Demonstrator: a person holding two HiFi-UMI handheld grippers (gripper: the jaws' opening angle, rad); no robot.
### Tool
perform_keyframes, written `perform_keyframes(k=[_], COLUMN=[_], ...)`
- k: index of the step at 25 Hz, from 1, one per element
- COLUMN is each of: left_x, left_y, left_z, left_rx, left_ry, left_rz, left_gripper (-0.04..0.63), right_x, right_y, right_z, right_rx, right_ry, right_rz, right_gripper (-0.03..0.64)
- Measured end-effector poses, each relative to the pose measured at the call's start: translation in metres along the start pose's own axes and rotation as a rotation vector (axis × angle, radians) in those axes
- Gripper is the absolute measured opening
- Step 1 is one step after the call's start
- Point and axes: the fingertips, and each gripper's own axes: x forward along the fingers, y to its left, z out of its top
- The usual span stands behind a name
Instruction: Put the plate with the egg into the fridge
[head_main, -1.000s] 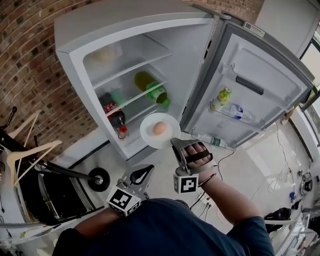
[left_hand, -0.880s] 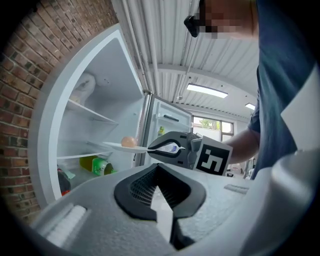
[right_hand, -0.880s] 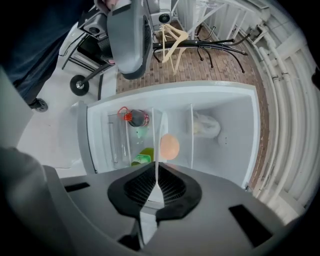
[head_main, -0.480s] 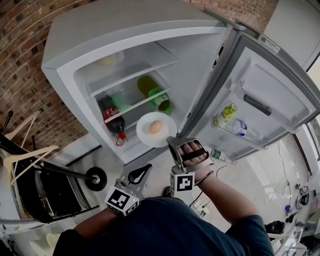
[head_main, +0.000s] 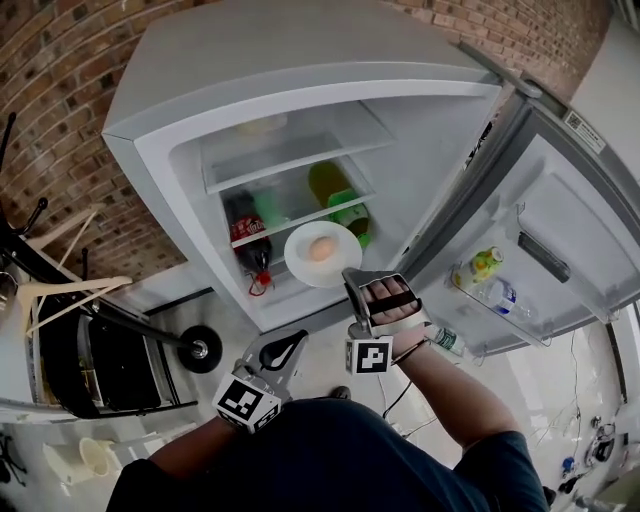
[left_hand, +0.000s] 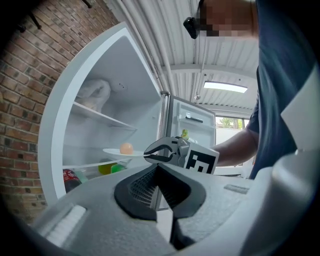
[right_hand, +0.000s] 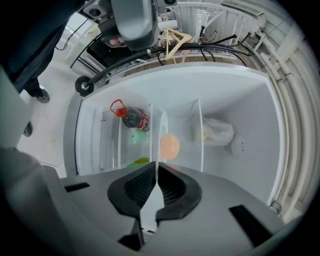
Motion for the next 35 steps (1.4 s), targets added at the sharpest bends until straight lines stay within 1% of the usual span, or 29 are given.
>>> perform_keyframes(k=[7,12,17,23,27,30,32,35], left_x=[-0.004,-0.011,-0.019,-0.027,-0.031,-0.038,-0.043,-0.047], left_y=[0.010,0.017,0.024,0.032,0.034,0.037,0.039,0.043], left_z=[0.003,0.000,-0.001,-0.002,0.001,-0.005,-0.009,-0.011], left_rx=[-0.007,0.007,-0.012,-0.008,-0.038,-0.023,0.003,0.002], left_ry=[-0.005,-0.005,-0.002,0.001,-0.017,0.003,0.014,0.018], left_rz=[0.060,0.091,0.122,0.148,0.169,0.178,0.177,0.187], left_gripper=[0.005,0.005,0.005,0.005,0.005,0.005,0.005,0.005], right_x=[0.034,0.055,0.079,0.106,0.123,0.132,0.139,0.152], right_y=[-0.002,0.003,0.008,0.011,0.014,0.019,0.021,0.016], right_z=[0.010,0.019,0.021,0.019,0.018,0.017,0.015,0.013], right_rx=[-0.018,-0.043,-0.053,-0.061,-0.058,-0.053,-0.053,-0.075], right_ry=[-0.033,-0.047,-0.038,-0.025,-0.019,-0.007,0.004,0.027], right_rz=[0.003,0.030,0.036,0.051,0.066,0.078,0.089,0.052], right_gripper=[0.020,0.020,0.020,0.020,0.020,0.021,0.020,0.020])
